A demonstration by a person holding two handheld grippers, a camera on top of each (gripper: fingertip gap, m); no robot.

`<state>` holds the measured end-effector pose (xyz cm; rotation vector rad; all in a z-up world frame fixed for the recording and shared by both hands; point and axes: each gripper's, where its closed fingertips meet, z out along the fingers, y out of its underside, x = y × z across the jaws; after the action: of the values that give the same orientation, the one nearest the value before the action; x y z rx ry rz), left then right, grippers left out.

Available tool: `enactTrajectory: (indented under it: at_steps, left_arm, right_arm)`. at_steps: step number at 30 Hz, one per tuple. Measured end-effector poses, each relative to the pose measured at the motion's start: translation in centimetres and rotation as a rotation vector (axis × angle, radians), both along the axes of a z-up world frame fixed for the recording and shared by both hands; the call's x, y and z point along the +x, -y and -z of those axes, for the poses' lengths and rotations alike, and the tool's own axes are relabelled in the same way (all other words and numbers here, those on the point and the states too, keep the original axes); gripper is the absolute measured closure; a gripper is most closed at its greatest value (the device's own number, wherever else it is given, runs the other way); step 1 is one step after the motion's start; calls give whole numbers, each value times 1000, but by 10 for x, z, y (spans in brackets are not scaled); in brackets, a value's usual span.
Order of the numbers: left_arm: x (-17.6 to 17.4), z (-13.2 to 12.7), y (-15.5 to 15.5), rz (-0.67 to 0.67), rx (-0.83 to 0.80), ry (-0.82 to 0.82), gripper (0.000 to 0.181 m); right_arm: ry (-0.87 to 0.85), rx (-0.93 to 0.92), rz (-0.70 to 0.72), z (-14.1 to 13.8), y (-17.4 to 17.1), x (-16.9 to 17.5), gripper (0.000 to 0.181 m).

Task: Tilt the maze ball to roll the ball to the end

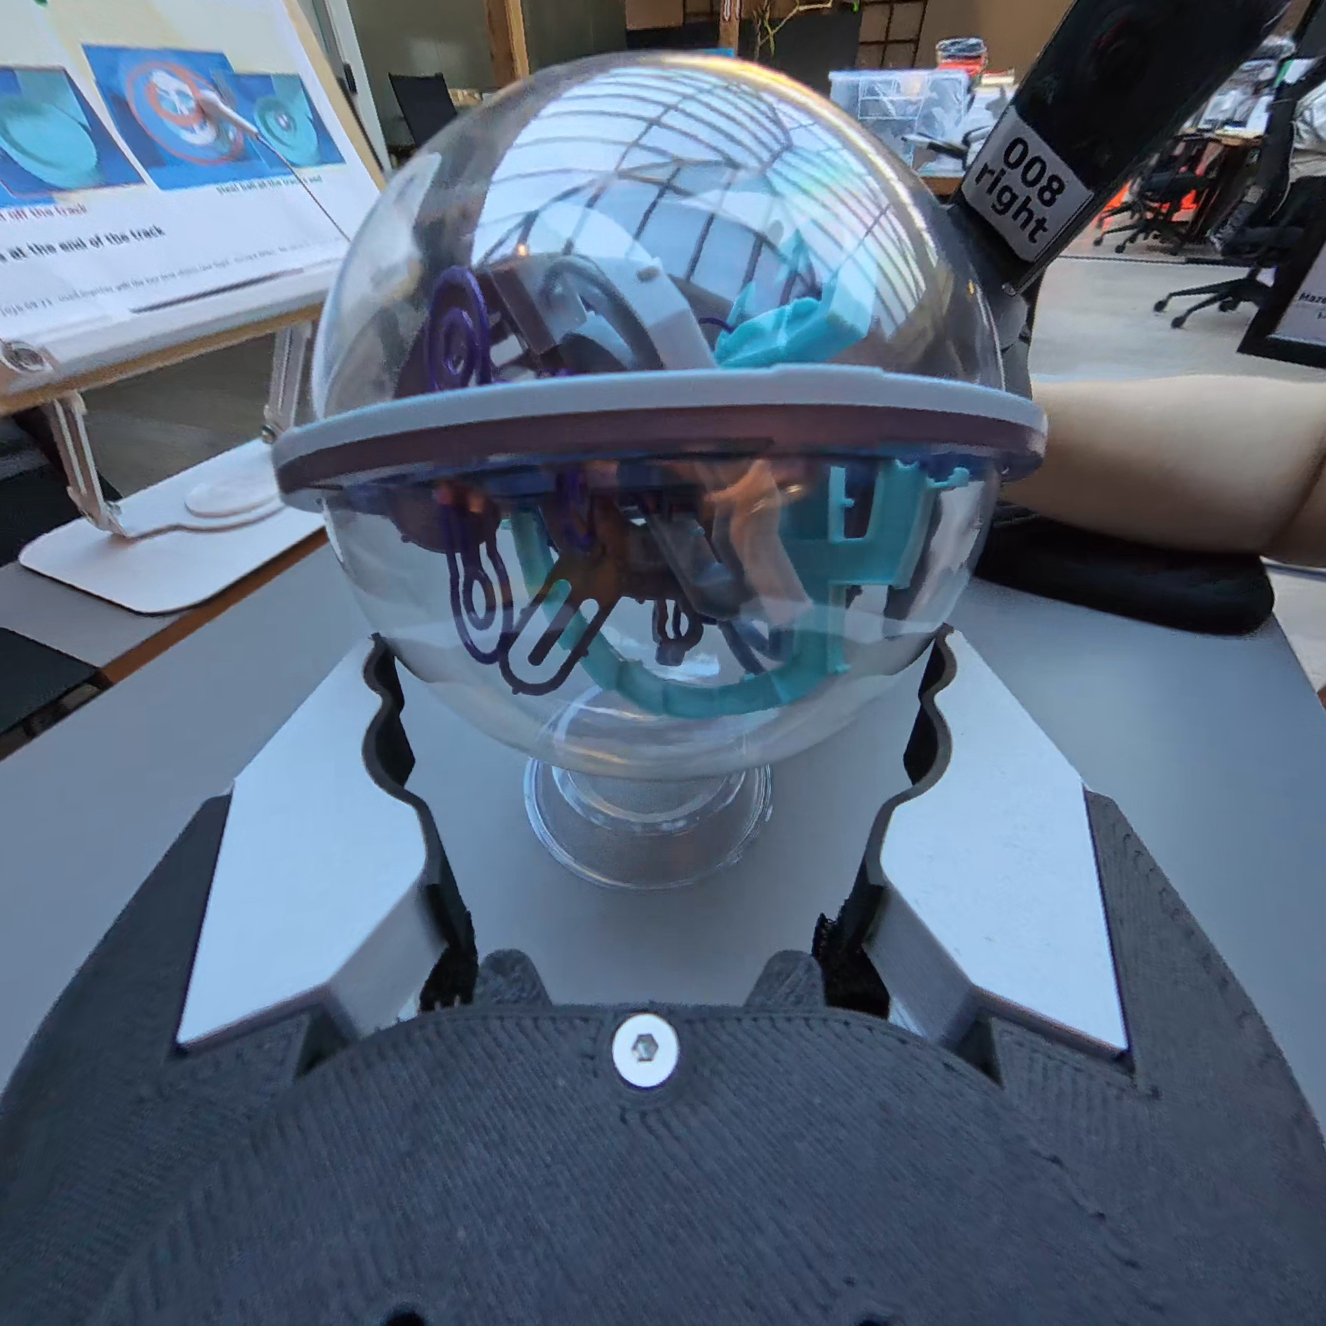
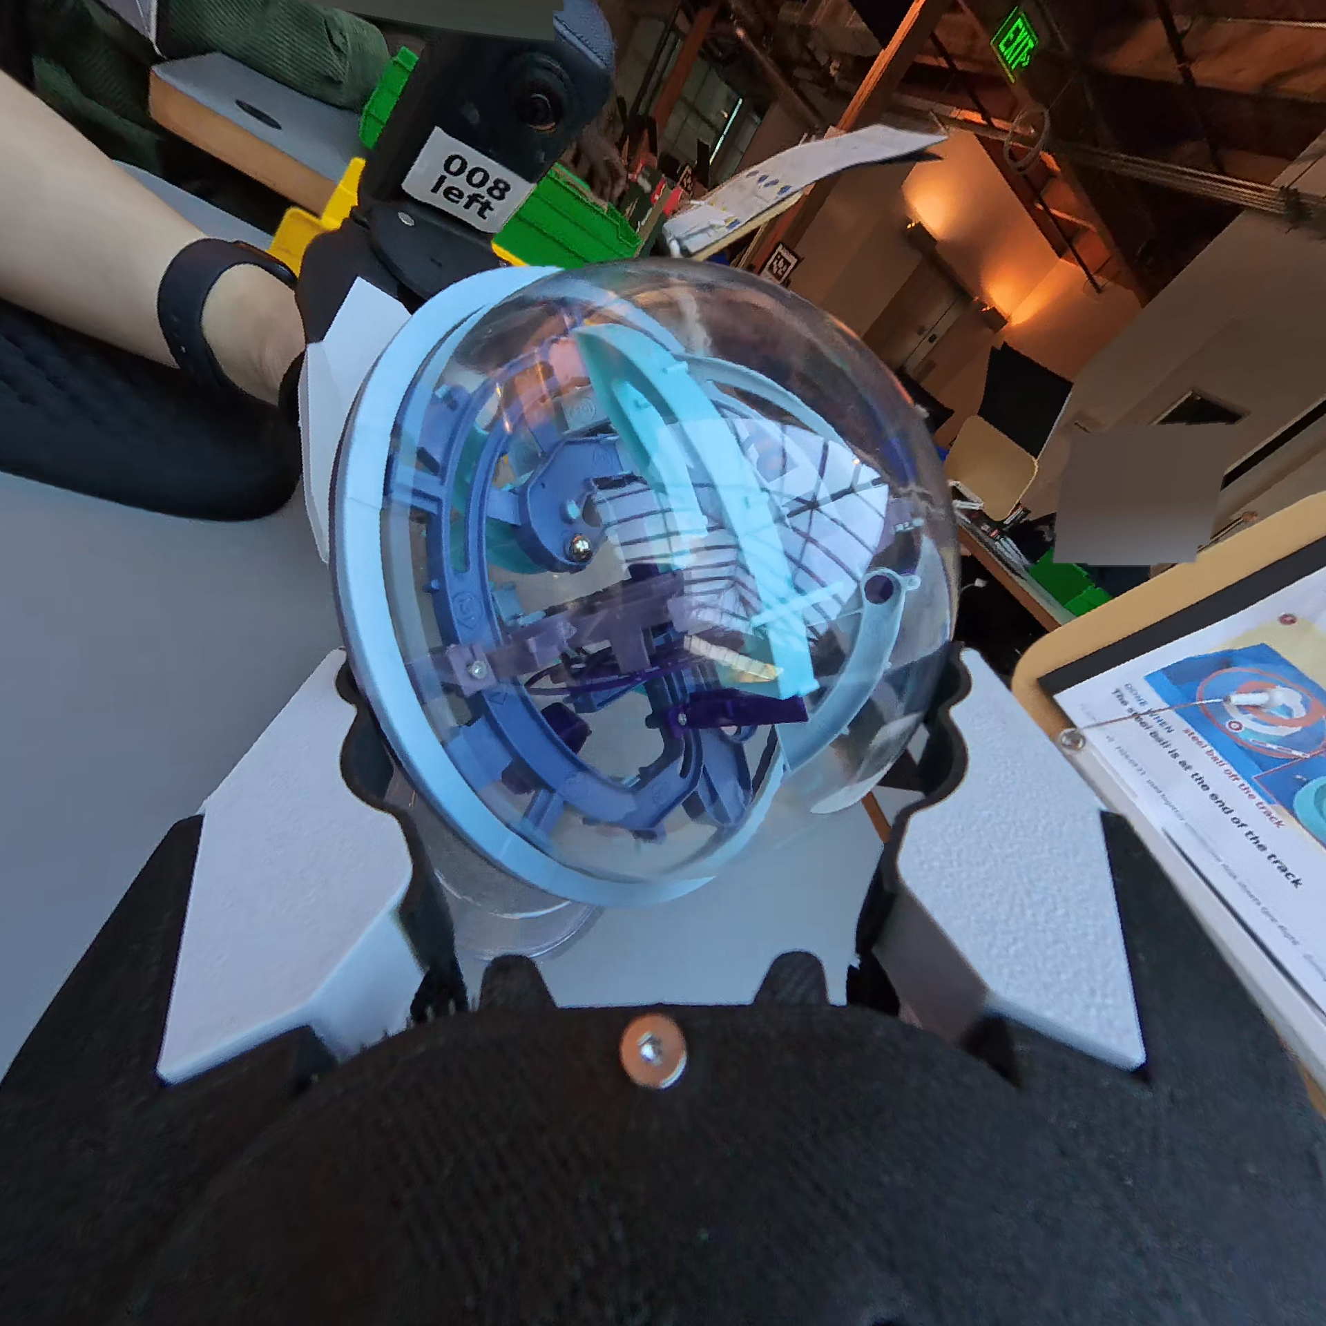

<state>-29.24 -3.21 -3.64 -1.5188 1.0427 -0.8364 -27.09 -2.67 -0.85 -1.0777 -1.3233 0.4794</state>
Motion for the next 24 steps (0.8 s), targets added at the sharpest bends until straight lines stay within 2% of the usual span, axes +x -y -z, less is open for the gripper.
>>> enactTrajectory:
  at_steps: [12, 24]
  left_arm:
    - [6, -82, 12, -11, 111, 58, 40]
    - [11, -126, 34, -50, 104, 140, 40]
  right_arm:
    - [-26, 82, -15, -80, 13, 5, 31]
    - [24, 72, -63, -125, 35, 7, 31]
